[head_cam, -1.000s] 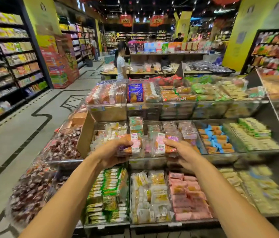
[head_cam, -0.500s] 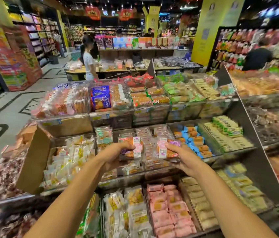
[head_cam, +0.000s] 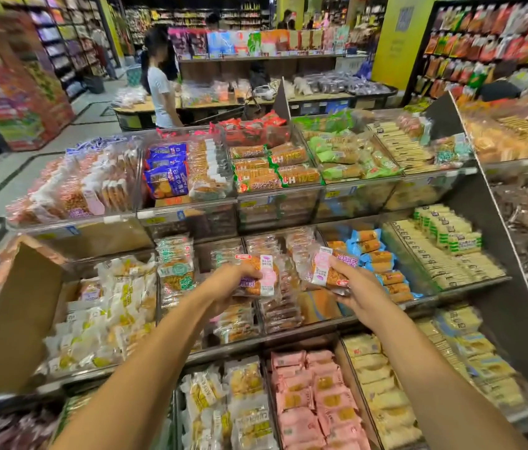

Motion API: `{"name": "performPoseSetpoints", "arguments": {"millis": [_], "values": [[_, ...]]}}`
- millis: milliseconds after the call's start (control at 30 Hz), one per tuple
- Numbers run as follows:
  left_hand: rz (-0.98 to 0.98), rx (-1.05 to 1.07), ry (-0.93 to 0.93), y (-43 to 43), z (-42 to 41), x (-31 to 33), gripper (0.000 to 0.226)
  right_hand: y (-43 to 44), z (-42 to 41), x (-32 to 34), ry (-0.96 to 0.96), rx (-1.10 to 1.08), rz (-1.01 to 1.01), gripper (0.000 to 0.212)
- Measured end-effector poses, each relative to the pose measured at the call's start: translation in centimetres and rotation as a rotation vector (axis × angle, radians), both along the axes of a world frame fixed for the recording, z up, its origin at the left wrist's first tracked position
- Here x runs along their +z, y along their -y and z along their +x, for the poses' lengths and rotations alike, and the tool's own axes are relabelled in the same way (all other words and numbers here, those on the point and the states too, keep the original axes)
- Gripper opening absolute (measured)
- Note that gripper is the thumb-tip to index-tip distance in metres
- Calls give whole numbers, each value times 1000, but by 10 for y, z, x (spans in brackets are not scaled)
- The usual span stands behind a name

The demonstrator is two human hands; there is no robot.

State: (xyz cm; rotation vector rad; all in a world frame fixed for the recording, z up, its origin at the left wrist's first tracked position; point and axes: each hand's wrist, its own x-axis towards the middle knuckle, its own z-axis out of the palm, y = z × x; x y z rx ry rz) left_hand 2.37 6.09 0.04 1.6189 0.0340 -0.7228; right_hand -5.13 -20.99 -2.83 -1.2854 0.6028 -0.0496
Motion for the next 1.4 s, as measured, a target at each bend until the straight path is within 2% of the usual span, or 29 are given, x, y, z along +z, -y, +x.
{"name": "performPoseSetpoints", "arguments": {"millis": [67, 100, 133, 267, 333, 500, 600, 733, 833, 900, 1100, 1300, 1400], "values": [[53, -3, 57, 13, 4, -6, 25, 12, 11, -11, -19, -37, 1, 90], [87, -13, 97, 20, 6, -10, 20, 18, 16, -16, -36, -53, 2, 100], [119, -22, 135, 29, 7, -11, 15, 24, 20, -22, -45, -62, 5, 100], [266, -74, 306, 69, 7, -13, 23, 45, 30, -34, -74, -82, 20, 64], [426, -139, 454, 89, 9, -15, 32, 56, 32, -37, -65, -86, 31, 48], [805, -287, 692, 134, 30, -39, 44, 83, 37, -42, -55, -125, 76, 44], [999, -410, 780, 157, 34, -47, 38, 93, 41, -46, -62, -121, 91, 37], [1066, -409, 827, 177, 33, -67, 50, 98, 43, -58, -70, -123, 107, 35], [1130, -412, 876, 183, 37, -75, 43, 97, 43, -68, -92, -137, 141, 37], [1182, -439, 890, 187, 37, -75, 47, 96, 44, -74, -105, -138, 167, 42], [999, -308, 796, 204, 32, -93, 74, 99, 48, -78, -102, -155, 213, 41], [853, 31, 710, 221, 21, -126, 106, 107, 49, -81, -79, -192, 250, 47], [754, 144, 648, 228, 14, -139, 115, 108, 47, -81, -74, -178, 231, 47]]}}
